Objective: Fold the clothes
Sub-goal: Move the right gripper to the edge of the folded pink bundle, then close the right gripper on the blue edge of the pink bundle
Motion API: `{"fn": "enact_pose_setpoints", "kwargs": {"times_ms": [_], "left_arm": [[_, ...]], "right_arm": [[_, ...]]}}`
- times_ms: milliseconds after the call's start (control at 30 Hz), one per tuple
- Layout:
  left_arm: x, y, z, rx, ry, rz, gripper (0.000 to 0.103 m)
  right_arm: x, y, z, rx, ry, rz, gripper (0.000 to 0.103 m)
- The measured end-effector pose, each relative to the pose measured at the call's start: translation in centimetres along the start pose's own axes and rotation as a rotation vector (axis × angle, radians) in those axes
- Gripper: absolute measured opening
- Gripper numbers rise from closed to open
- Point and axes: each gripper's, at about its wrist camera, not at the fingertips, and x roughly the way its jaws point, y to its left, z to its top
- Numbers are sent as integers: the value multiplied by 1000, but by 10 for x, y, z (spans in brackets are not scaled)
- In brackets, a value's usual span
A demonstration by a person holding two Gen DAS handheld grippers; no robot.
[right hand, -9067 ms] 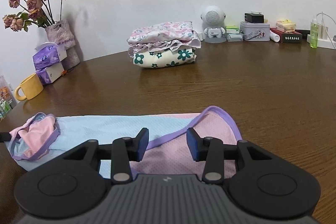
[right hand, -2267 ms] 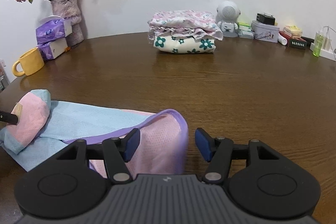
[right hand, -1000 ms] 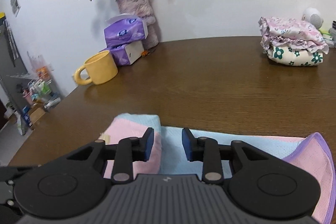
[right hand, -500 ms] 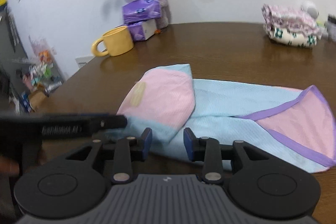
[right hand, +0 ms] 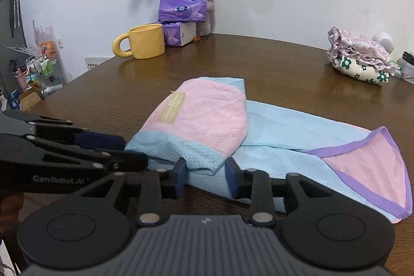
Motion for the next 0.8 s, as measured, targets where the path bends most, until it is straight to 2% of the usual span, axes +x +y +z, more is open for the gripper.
{"fn": "enact_pose_setpoints", "kwargs": {"times_ms": [33, 67, 100, 133, 167, 300, 567, 633, 667, 700, 800], "left_arm": [[0, 0, 0, 7, -1, 1, 35], [0, 0, 0, 11, -2, 0, 29], [1, 1, 0, 16, -3, -6, 20], [2, 2, 0, 20, -4, -10, 15], [2, 2, 0, 25, -7, -10, 8], [0, 6, -1, 27, -27, -10, 2], [0, 14, -3, -23, -34, -10, 3], [-2, 16, -3, -46, -42, -13, 15], [-4, 14, -3, -47, -51, -9, 26], [-6, 13, -3, -38, -63, -4, 29], [-7, 9, -3, -28, -77, -1, 28]], "right_arm": [[0, 0, 0, 0, 0, 0, 25], [0, 0, 0, 0, 0, 0, 24], [0, 0, 0, 0, 0, 0, 18], [0, 0, 0, 0, 0, 0, 8], [0, 0, 0, 0, 0, 0, 5], [0, 1, 0, 0, 0, 1, 2], [0, 2, 0, -1, 0, 2, 3], [0, 2, 0, -1, 0, 2, 9], [0, 2, 0, -1, 0, 2, 12], [0, 2, 0, -1, 0, 2, 16], [0, 2, 0, -1, 0, 2, 17]]}}
